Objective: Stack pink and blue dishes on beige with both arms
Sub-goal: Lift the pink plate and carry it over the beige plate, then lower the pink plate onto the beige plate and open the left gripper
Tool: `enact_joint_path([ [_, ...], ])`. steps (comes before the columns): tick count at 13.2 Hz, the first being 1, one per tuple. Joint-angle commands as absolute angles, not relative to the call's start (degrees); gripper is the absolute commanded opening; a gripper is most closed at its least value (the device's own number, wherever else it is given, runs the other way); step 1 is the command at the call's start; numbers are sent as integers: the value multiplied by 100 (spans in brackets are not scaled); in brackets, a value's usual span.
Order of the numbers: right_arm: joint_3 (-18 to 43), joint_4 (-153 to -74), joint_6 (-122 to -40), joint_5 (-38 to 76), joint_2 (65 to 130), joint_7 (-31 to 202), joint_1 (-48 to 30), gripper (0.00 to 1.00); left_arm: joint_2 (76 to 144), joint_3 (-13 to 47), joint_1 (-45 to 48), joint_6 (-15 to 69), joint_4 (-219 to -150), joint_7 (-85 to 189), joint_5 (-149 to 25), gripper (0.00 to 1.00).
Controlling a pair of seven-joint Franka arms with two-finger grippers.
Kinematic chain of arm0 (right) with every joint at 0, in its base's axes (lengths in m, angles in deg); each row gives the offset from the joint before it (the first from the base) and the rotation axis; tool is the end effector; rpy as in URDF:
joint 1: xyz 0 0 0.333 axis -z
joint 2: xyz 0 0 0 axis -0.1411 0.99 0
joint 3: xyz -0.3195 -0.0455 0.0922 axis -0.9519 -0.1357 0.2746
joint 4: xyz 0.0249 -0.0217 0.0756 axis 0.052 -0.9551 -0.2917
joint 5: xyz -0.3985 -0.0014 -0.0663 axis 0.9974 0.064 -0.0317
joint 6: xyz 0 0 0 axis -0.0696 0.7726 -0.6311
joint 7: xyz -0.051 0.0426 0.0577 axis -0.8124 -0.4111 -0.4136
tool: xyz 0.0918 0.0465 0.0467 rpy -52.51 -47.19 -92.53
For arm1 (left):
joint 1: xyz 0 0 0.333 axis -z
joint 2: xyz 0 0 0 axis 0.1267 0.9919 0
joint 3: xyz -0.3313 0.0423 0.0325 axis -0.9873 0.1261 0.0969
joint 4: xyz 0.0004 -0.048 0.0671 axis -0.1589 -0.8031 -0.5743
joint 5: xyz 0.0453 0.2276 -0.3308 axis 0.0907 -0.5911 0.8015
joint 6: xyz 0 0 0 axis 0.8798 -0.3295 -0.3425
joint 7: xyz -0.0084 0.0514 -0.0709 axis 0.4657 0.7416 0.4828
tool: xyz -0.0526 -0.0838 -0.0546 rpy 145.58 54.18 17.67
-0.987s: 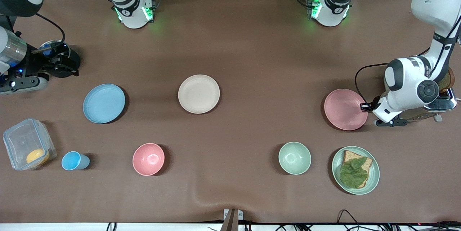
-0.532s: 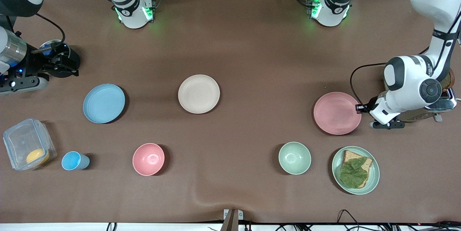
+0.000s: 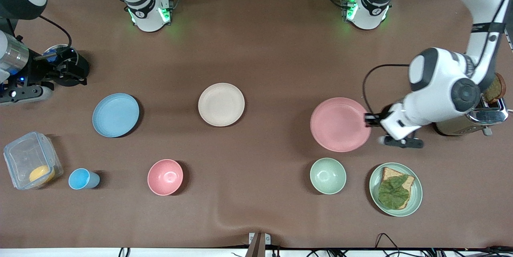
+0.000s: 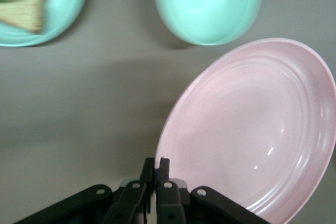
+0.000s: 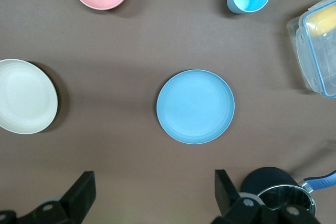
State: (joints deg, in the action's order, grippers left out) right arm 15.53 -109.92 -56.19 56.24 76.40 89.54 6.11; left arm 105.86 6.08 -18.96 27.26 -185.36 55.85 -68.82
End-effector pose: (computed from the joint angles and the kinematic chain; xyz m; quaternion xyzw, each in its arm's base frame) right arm 0.5731 -0.0010 0.5729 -0.9951 -0.0803 0.0585 0.0031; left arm 0.6326 -0.1714 0.3856 0.9932 -0.0366 -0.0466 0.0999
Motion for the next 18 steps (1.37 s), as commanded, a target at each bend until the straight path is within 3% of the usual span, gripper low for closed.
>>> enact_joint_path([
  [1, 1625, -10874, -5535, 5638, 7714, 8978, 741, 100, 11009, 439, -987, 2628, -18033, 6784, -6790, 0],
  [5, 1625, -10874, -5535, 5638, 7723, 8978, 837, 100, 11764, 492, 561, 2786, -17234, 8457, -6887, 0],
  [11, 1625, -10874, -5526, 5638, 7793, 8969, 917, 100, 12600, 973, 2003, 4182, -17170, 9540, -7326, 0],
  [14, 1625, -10874, -5526, 5638, 7793, 8969, 917, 100, 12873, 1492, 2575, 4604, -17170, 9550, -7318, 0],
  [18, 1625, -10874, -5526, 5638, 7793, 8969, 925, 100, 13023, 1555, 2665, 4771, -17162, 9558, -7292, 0],
])
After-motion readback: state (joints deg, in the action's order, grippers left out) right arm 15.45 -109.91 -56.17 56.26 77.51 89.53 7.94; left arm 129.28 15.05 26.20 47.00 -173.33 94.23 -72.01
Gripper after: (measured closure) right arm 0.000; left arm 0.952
